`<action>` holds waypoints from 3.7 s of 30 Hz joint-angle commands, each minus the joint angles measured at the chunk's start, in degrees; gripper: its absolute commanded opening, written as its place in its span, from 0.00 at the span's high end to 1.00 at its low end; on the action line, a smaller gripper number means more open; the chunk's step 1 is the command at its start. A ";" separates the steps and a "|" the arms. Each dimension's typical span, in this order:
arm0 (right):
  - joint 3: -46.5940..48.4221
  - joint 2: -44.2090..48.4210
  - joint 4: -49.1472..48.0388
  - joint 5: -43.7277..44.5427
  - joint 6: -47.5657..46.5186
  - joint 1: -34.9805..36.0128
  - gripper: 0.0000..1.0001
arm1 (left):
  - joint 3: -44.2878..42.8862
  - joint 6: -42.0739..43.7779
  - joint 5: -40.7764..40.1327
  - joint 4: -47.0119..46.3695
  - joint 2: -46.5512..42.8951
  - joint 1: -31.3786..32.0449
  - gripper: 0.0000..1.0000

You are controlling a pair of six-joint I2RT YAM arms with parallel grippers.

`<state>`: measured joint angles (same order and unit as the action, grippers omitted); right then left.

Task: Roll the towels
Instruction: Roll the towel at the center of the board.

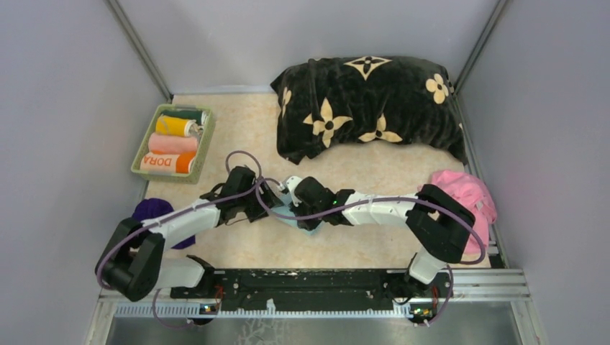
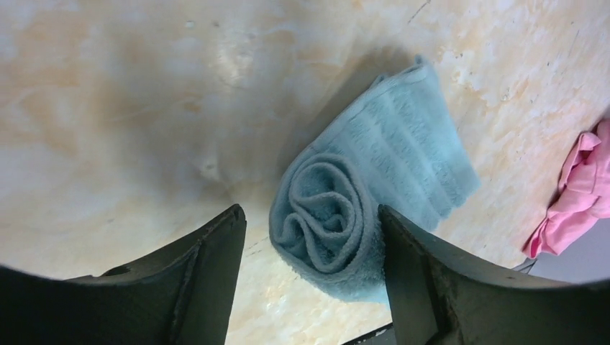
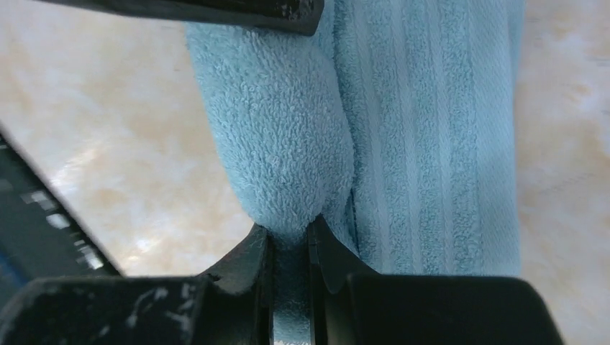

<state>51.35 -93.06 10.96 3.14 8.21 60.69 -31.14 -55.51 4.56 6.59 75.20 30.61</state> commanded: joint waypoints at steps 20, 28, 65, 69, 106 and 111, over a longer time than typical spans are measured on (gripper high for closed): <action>-2.11 -16.61 -13.88 -54.02 21.58 -18.92 0.95 | 8.67 -6.12 6.19 -3.64 -9.96 -1.55 0.23; -1.99 -8.72 -7.36 -42.50 16.37 -18.50 0.75 | 7.96 -4.93 4.71 -4.57 -0.25 -1.59 0.37; 5.26 -7.76 7.19 14.79 -6.18 12.95 0.59 | 4.21 -0.19 1.65 -0.20 4.15 -1.53 0.34; 3.04 -5.60 4.30 2.51 -2.87 8.34 0.73 | 4.88 -1.56 1.32 -0.90 -0.45 -1.71 0.29; -7.14 -14.30 -19.84 -42.36 18.92 -13.49 0.75 | 24.25 -17.18 14.11 -43.31 2.02 -1.38 0.29; -7.67 -15.95 -20.96 -44.65 19.56 -14.19 0.75 | 23.71 -17.00 13.80 -44.64 4.66 -1.35 0.30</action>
<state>46.48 -104.84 -14.96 -40.86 27.20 46.52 -7.68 -73.69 19.73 -38.96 77.21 28.88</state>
